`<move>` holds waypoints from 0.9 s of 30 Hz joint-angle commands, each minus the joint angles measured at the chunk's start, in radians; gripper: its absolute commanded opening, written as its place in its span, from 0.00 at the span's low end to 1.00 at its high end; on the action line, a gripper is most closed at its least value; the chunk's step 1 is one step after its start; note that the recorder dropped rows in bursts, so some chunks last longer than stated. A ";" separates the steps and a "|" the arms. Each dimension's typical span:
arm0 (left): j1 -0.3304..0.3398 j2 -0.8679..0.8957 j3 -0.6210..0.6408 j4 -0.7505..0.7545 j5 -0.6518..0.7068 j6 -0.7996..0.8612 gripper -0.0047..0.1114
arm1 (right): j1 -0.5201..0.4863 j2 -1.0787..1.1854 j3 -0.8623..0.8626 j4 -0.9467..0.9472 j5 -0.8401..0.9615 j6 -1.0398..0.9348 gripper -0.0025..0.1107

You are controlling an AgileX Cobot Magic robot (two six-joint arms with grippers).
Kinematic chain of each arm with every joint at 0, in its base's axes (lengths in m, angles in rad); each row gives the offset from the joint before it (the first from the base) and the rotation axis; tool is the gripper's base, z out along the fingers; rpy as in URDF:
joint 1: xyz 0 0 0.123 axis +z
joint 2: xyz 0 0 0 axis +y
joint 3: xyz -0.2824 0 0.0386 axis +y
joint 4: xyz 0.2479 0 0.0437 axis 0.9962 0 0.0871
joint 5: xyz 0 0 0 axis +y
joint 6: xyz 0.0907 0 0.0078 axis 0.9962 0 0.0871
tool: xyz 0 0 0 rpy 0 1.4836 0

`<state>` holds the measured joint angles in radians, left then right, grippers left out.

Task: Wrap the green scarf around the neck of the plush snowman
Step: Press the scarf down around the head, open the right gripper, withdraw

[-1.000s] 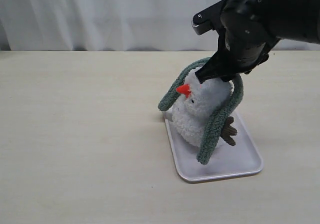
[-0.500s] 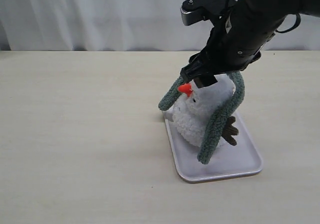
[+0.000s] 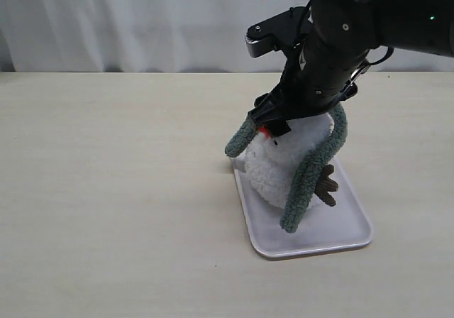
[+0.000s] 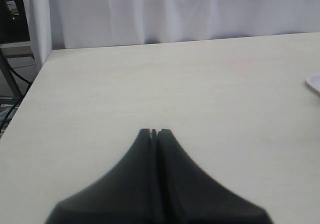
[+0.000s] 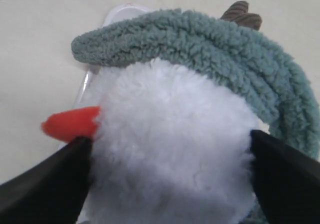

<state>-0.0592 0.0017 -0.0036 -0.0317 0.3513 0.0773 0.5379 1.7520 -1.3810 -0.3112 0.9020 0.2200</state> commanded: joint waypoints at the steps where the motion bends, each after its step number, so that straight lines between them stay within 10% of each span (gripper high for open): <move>1: -0.003 -0.002 0.004 0.001 -0.013 -0.002 0.04 | -0.003 0.028 -0.003 -0.020 0.003 0.004 0.71; 6: -0.003 -0.002 0.004 0.001 -0.016 -0.002 0.04 | -0.001 0.041 -0.003 -0.005 -0.003 -0.087 0.65; 15: -0.003 -0.002 0.004 0.001 -0.014 -0.002 0.04 | -0.001 0.041 -0.003 0.128 0.007 -0.375 0.07; 27: -0.003 -0.002 0.004 0.001 -0.014 -0.002 0.04 | -0.001 -0.008 -0.001 0.532 0.071 -1.205 0.06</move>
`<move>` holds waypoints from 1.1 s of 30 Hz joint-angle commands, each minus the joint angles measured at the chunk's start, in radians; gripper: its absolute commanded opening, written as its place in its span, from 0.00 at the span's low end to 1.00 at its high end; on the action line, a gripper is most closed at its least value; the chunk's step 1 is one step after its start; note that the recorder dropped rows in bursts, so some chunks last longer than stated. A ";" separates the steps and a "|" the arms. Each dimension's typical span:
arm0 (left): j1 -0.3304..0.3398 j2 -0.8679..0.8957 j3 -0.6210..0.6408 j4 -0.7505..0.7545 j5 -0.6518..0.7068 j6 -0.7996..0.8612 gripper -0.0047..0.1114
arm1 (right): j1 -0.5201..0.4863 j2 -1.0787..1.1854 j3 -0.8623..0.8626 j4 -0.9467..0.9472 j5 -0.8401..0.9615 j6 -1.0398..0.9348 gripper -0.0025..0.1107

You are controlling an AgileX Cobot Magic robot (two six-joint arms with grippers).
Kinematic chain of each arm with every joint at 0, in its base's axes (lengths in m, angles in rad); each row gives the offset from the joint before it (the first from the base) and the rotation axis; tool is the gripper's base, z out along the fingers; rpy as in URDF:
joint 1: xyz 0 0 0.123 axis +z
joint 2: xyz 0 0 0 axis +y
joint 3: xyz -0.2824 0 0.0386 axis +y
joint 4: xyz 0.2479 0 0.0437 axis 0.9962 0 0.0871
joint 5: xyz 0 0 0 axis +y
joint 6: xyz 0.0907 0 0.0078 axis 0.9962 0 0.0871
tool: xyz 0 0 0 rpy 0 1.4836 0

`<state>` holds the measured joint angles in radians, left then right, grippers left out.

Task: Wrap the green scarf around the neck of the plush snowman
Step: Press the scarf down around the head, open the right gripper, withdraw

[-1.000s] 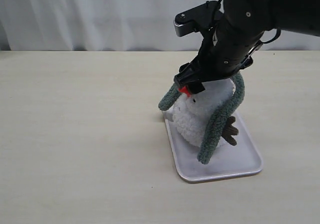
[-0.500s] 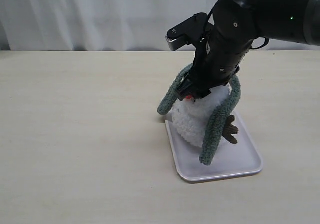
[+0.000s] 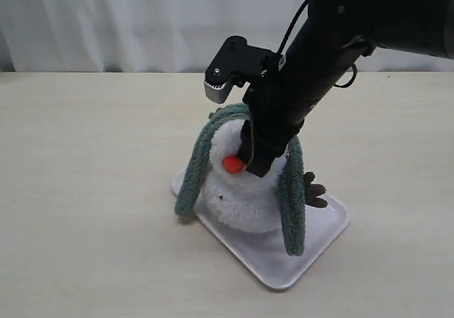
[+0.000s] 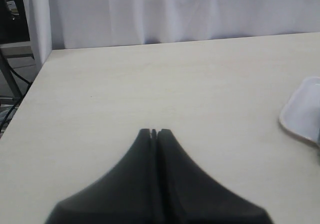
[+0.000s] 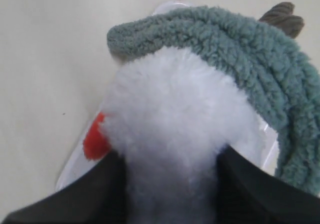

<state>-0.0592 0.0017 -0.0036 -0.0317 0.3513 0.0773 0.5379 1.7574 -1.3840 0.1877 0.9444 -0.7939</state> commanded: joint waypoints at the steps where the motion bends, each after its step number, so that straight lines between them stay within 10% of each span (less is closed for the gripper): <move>1: -0.003 -0.002 0.004 0.001 -0.014 -0.002 0.04 | -0.001 -0.012 0.002 -0.002 0.024 -0.214 0.06; 17: -0.003 -0.002 0.004 0.001 -0.011 -0.002 0.04 | 0.070 -0.010 0.005 -0.256 -0.171 -0.387 0.08; 27: -0.003 -0.002 0.004 0.001 -0.011 -0.002 0.04 | 0.070 -0.010 0.005 -0.283 -0.181 -0.233 0.69; 33: -0.003 -0.002 0.004 0.001 -0.015 -0.002 0.04 | 0.070 -0.051 0.005 -0.283 -0.169 -0.071 0.71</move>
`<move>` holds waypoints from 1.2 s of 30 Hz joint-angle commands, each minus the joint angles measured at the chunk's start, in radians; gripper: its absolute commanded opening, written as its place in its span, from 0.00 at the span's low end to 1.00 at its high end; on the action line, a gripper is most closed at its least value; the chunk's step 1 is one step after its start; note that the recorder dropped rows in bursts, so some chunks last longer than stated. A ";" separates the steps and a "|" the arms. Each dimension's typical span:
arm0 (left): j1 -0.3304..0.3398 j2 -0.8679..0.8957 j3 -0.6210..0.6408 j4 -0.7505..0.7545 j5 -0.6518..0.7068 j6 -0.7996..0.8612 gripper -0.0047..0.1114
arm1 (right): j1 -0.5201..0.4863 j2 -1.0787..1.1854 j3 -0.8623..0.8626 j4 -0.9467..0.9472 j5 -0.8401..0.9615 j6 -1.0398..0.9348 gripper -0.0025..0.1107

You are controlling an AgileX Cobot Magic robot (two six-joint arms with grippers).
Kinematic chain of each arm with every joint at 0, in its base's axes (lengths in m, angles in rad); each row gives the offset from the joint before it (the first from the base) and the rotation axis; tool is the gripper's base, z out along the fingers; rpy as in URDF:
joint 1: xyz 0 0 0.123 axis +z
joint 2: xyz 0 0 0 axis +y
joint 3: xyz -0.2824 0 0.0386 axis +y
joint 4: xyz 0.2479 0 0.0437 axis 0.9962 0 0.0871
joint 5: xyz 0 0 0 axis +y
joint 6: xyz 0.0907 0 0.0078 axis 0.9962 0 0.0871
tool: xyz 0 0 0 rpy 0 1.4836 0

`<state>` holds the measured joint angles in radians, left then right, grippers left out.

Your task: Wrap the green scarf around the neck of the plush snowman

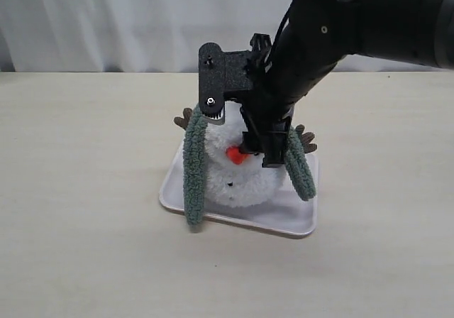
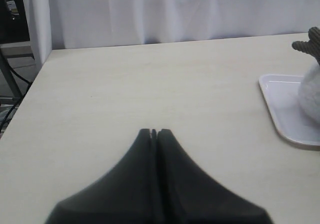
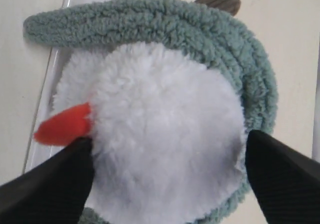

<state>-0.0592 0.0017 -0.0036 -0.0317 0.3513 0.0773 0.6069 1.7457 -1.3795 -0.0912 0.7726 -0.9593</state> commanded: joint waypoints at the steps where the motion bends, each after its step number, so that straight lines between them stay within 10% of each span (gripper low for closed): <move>1: -0.003 -0.002 0.004 0.001 -0.013 -0.002 0.04 | 0.001 -0.050 0.001 -0.004 0.012 0.104 0.71; 12: -0.003 -0.002 0.004 0.001 -0.013 -0.002 0.04 | -0.001 -0.226 0.001 -0.047 0.095 0.485 0.70; 19: -0.003 -0.002 0.004 0.001 -0.013 -0.002 0.04 | -0.105 -0.255 0.006 -0.156 0.205 0.861 0.45; 28: -0.003 -0.002 0.004 0.001 -0.013 -0.002 0.04 | -0.334 -0.256 0.235 0.435 0.166 0.375 0.44; 36: -0.003 -0.002 0.004 0.001 -0.009 -0.002 0.04 | -0.383 -0.251 0.449 0.583 -0.130 0.205 0.44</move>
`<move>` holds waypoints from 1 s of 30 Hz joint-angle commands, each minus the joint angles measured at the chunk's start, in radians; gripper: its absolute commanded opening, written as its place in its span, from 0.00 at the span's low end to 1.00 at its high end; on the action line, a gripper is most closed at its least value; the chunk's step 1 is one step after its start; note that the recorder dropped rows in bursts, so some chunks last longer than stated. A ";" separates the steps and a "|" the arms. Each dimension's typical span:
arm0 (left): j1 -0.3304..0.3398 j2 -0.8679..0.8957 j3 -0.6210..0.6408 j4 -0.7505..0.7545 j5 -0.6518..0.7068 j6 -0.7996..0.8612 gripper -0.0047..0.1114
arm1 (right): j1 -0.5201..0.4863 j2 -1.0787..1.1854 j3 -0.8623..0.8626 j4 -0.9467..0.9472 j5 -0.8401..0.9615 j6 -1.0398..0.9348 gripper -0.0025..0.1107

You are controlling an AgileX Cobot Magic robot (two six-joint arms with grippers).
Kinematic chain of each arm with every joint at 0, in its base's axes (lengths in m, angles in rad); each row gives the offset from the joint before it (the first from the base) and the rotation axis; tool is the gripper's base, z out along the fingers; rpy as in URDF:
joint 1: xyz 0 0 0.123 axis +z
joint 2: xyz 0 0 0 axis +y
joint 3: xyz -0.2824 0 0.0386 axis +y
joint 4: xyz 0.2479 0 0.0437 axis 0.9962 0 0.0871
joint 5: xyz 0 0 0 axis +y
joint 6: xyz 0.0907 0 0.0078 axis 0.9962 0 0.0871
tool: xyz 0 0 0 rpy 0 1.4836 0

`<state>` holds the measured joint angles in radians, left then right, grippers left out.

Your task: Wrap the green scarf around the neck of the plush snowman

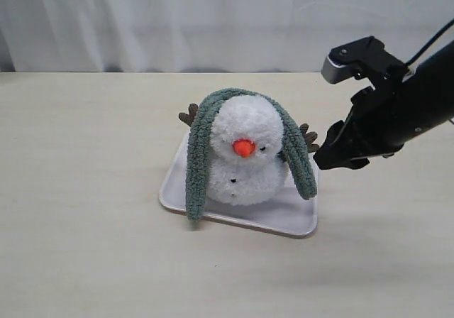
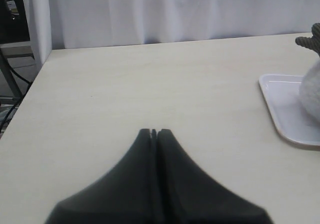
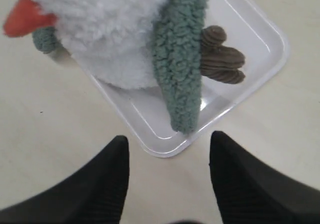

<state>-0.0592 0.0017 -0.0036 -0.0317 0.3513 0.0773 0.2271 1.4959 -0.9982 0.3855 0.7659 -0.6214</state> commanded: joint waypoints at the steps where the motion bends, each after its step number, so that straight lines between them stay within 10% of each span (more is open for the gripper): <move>1: -0.003 -0.002 0.004 0.001 -0.009 -0.002 0.04 | -0.003 0.009 0.071 0.170 -0.121 -0.189 0.44; 21: -0.003 -0.002 0.004 0.001 -0.009 -0.002 0.04 | -0.003 0.206 0.074 0.273 -0.294 -0.262 0.55; 30: -0.003 -0.002 0.004 0.001 -0.015 -0.002 0.04 | -0.003 0.230 0.056 0.418 -0.121 -0.429 0.06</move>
<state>-0.0592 0.0017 -0.0036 -0.0317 0.3513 0.0773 0.2271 1.7436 -0.9304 0.7468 0.5658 -0.9696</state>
